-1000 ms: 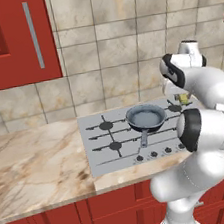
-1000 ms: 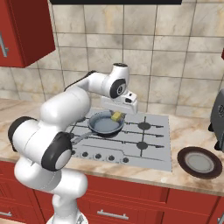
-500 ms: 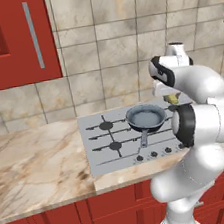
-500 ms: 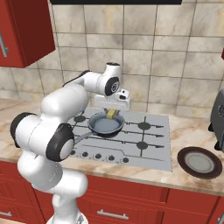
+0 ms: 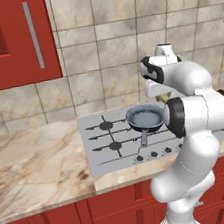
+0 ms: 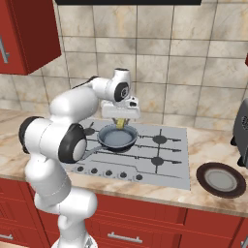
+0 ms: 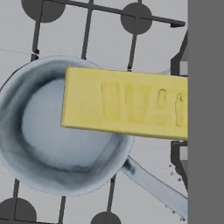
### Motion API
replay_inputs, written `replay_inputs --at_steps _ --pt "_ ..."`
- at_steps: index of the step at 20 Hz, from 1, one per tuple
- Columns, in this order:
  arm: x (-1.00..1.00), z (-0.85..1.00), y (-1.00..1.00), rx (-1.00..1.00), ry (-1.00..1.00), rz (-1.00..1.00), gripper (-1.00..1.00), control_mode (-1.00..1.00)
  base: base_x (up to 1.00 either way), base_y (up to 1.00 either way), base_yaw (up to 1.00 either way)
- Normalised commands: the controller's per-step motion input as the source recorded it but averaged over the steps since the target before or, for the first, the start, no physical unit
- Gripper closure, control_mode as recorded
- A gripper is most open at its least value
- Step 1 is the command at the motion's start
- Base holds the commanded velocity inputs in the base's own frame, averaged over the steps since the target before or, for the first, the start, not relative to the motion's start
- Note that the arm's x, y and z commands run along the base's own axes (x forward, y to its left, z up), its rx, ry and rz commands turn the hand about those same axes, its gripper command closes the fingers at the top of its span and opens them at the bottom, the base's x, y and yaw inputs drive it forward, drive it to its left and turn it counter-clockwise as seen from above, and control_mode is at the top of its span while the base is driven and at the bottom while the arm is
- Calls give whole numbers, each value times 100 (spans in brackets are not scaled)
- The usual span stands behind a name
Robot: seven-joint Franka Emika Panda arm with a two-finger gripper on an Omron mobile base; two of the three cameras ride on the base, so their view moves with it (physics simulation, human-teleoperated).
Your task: Pick up the butter stick and place it in the pan. Then turn on the burner for the pan.
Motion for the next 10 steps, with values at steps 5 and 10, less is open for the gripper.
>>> replay_inputs --at_steps 5,10 --pt "25 -17 19 0 1 1 100 -100 0 0 0" --pt "28 -31 22 0 0 0 100 -100 0 0 0"
